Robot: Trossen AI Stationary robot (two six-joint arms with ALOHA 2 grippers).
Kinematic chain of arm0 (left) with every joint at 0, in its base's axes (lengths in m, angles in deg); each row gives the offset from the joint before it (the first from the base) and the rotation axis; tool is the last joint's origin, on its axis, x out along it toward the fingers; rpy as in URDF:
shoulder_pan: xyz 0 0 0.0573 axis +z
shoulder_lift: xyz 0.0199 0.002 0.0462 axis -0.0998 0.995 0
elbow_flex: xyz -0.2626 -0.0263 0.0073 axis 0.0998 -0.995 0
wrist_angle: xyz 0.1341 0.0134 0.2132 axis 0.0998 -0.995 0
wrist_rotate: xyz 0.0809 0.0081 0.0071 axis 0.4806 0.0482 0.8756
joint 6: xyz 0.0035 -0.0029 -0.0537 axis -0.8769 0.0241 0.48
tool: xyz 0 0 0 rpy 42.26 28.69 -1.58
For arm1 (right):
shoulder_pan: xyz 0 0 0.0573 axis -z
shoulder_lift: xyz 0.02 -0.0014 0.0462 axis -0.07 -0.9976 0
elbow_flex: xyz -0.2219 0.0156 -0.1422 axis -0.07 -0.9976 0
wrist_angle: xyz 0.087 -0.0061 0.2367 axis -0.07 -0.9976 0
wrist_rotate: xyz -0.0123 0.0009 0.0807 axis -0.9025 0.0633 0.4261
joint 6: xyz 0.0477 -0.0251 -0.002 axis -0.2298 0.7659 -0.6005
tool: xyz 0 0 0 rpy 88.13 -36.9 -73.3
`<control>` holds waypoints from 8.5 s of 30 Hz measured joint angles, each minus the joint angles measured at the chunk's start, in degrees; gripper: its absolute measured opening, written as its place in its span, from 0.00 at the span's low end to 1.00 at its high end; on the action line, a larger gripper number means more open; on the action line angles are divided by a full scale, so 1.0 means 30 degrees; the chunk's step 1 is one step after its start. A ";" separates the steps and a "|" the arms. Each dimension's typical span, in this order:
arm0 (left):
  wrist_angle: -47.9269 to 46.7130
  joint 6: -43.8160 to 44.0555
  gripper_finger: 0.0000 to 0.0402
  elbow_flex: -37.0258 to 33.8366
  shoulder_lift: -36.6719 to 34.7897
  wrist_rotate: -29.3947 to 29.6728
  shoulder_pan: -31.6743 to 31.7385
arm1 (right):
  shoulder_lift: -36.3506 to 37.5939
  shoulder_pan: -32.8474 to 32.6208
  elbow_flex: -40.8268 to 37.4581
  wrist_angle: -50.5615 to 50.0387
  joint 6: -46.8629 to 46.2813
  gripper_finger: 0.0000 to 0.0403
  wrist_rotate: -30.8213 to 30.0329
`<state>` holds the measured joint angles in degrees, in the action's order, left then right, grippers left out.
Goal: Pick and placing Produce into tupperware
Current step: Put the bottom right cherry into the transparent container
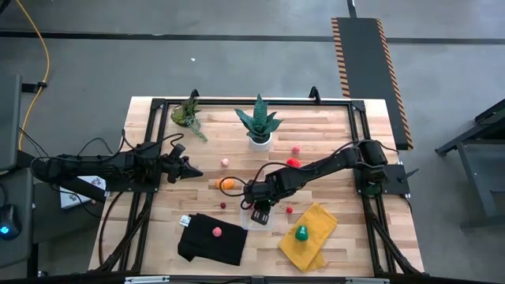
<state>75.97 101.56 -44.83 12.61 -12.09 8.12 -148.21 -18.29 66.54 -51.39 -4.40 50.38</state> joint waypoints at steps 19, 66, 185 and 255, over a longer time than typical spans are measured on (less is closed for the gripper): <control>0.0015 -0.0074 0.00 0.0006 0.0006 -0.0281 0.0000 | 0.3489 0.0084 0.0000 -0.0903 0.1198 0.31 -0.2027; -0.0129 0.0972 0.00 0.0000 0.0004 0.1265 -0.0007 | 1.5518 -0.4386 -1.6788 0.7901 -0.7255 0.31 -0.3727; -0.0313 0.1514 0.00 0.0005 0.1361 0.2451 0.0000 | 0.8641 -0.1588 -1.7391 1.3991 0.3375 0.42 0.0762; -0.0255 0.2320 0.00 0.0001 0.1353 0.2036 0.0000 | 0.7366 -0.1872 -1.7240 1.4199 0.4240 0.47 -0.2031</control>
<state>75.21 108.52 -44.83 16.67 -5.98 8.12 -126.12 -23.91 14.82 -8.79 8.32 44.29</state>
